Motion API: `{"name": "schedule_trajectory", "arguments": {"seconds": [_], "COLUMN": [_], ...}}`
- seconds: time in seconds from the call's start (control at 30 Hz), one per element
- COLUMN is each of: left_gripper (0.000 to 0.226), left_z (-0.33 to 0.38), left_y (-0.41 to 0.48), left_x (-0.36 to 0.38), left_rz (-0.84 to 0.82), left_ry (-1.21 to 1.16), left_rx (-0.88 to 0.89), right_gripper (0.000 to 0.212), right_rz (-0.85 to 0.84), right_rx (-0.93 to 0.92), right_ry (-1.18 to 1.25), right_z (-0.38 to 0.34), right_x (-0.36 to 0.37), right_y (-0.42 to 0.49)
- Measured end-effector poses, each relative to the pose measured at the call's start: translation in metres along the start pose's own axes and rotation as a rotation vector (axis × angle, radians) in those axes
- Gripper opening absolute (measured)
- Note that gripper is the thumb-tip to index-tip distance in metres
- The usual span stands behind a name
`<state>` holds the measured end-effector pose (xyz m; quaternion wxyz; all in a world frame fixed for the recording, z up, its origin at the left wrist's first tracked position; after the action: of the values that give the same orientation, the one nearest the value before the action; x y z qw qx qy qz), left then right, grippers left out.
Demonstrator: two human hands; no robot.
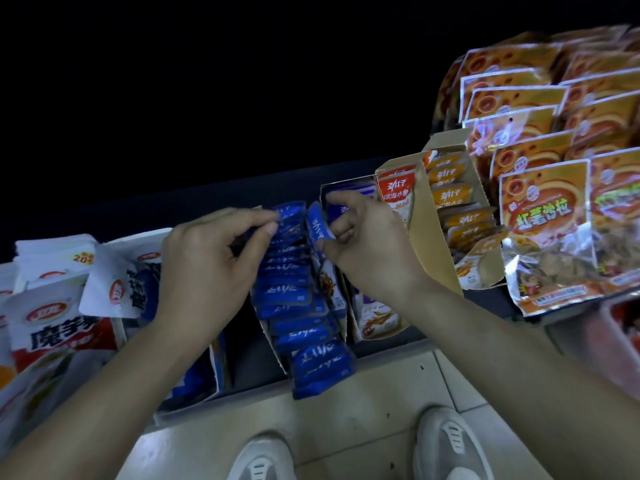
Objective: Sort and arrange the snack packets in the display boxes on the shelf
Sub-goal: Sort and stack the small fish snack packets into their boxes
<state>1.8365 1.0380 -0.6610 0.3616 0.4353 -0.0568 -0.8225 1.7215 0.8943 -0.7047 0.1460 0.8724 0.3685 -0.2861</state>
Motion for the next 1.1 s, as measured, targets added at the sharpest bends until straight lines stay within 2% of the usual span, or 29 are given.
{"name": "schedule_trajectory", "arguments": {"seconds": [0.13,0.23,0.3,0.4,0.57,0.67,0.8,0.9,0.97,1.1], "left_gripper": [0.012,0.013,0.013,0.014,0.023,0.016,0.006,0.013,0.026,0.049], "left_z": [-0.008,-0.008,-0.009,-0.012,-0.008,-0.013,-0.014,-0.013,-0.013,0.007], "left_y": [0.004,0.004,0.004,0.003,-0.001,0.003,0.007,0.007,0.005,0.006], "left_x": [0.005,0.011,0.013,0.013,0.013,0.015,0.015,0.01,0.01,0.012], "left_rz": [-0.02,-0.049,-0.062,-0.074,-0.05,-0.064,-0.07,-0.033,-0.038,-0.075], "left_ry": [0.071,0.146,0.145,0.101,0.098,0.11,0.131,0.115,0.056,-0.167], "left_rx": [-0.009,0.016,0.019,0.002,0.004,-0.042,-0.097,-0.113,-0.149,-0.122], "right_gripper": [0.047,0.024,0.022,0.007,0.01,0.003,0.006,0.005,0.004,0.005], "right_rz": [0.023,0.044,0.046,0.068,0.038,0.06,0.165,0.253,0.289,0.288], "right_rx": [0.016,0.021,0.074,0.131,0.221,0.194,0.149,0.166,0.187,0.172], "right_ry": [0.148,0.27,0.404,0.531,0.593,0.6,0.605,0.751,0.85,0.921], "right_z": [0.0,-0.003,0.0,0.007,0.017,0.015,0.016,0.023,0.029,0.034], "right_x": [-0.008,-0.015,-0.02,-0.025,-0.018,-0.022,-0.04,-0.056,-0.064,-0.068], "right_y": [-0.002,-0.009,-0.013,-0.015,-0.02,-0.02,-0.023,-0.026,-0.028,-0.029]}}
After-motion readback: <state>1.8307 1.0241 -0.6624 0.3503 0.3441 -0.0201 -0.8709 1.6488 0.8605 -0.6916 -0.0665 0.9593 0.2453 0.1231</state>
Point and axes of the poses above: each hand's wrist, its own y-axis towards the middle knuckle, its own x-axis out of the palm, z = x × y, the point moved 9 cm from there along y, towards the middle knuckle, and after that the axes turned 2 degrees about -x, right-handed, at the moved point
